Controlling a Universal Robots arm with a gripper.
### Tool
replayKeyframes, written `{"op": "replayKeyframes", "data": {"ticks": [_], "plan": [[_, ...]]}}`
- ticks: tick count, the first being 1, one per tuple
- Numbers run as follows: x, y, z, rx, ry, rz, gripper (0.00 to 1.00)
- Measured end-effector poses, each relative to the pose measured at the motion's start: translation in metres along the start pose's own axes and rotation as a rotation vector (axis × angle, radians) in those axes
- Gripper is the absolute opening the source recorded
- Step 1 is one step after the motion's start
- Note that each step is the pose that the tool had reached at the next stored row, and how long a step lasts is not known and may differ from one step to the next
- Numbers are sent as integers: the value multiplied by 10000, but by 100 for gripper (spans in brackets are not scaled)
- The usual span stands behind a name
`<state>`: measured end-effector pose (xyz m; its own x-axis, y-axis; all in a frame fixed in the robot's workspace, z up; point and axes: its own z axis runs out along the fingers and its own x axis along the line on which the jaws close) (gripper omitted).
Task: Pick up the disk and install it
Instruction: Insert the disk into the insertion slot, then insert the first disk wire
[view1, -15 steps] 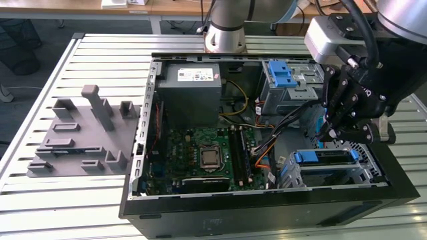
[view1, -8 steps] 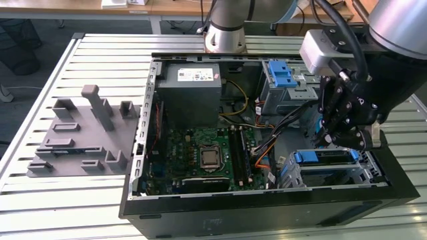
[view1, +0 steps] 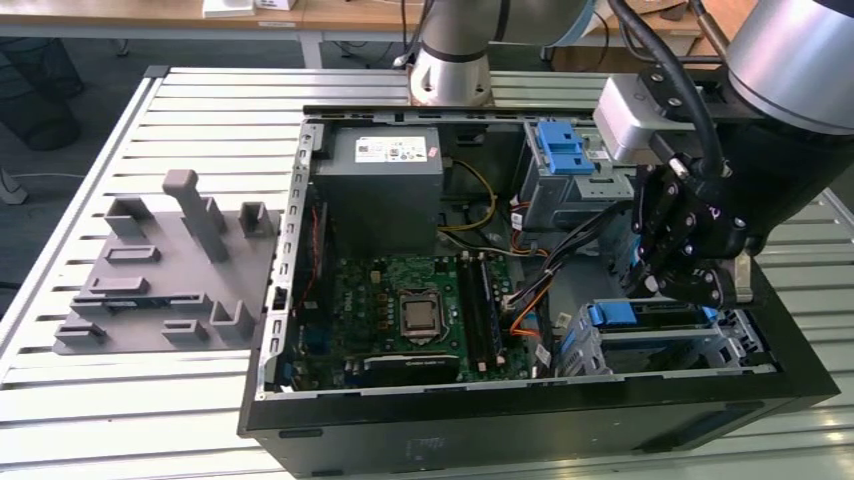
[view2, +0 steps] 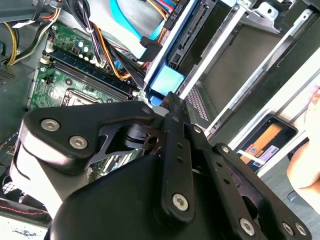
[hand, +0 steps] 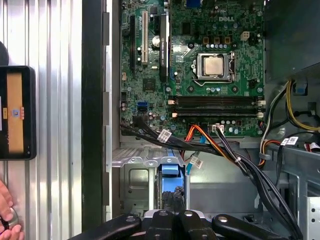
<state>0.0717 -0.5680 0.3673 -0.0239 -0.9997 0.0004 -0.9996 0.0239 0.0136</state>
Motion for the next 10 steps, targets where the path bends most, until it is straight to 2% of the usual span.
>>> {"op": "replayKeyframes", "data": {"ticks": [10], "plan": [[0,0,3,1,-2,1,11]]}}
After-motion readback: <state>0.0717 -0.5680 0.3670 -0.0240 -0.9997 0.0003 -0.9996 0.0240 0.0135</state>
